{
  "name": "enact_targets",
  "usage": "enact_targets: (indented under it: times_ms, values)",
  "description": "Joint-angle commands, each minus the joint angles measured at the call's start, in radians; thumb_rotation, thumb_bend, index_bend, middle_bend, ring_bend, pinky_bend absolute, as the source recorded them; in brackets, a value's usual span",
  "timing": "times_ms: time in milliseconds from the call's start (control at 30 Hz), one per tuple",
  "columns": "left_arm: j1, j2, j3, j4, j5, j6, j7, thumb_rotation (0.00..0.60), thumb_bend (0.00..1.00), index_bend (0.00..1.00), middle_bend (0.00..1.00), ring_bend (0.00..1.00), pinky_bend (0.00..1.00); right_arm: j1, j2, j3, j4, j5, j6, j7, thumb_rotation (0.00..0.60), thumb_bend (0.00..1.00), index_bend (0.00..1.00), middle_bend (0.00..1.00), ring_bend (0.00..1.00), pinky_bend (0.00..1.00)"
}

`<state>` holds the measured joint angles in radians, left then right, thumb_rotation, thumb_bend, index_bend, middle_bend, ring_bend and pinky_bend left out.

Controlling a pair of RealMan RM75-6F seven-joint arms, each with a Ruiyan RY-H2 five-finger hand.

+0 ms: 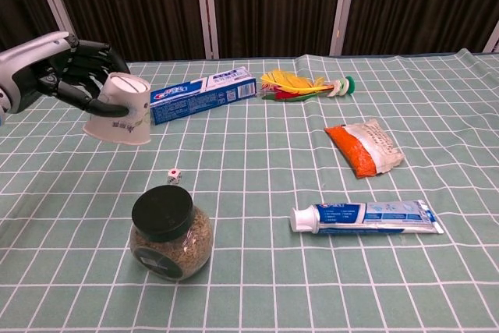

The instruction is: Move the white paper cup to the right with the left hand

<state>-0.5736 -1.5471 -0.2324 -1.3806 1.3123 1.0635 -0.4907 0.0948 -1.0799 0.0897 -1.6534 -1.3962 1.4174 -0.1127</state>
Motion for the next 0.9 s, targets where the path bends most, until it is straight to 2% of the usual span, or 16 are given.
enact_targets:
  times_ms: [33,200,533,900]
  values:
    - [-0.018,-0.124,-0.034,0.151,0.059,-0.028,-0.381,0.6,0.0,0.48,0.47,0.43,0.49,0.001,-0.001,0.001,0.002,0.002,-0.002,0.001,0.6,0.0,0.01,0.0,0.0,0.0]
    - [-0.041,-0.195,-0.03,0.234,0.06,-0.03,-0.408,0.6,0.0,0.48,0.47,0.44,0.49,0.002,-0.002,0.002,0.002,0.004,-0.002,0.001,0.6,0.0,0.01,0.0,0.0,0.0]
    - [-0.069,-0.302,-0.013,0.369,0.053,-0.037,-0.369,0.6,0.0,0.48,0.47,0.44,0.49,0.003,0.003,0.006,0.003,0.008,-0.002,0.012,0.6,0.0,0.01,0.0,0.0,0.0]
    - [-0.081,-0.356,-0.001,0.445,0.045,-0.055,-0.363,0.6,0.0,0.48,0.47,0.44,0.49,0.003,0.009,0.007,0.002,0.008,-0.004,0.026,0.6,0.0,0.01,0.0,0.0,0.0]
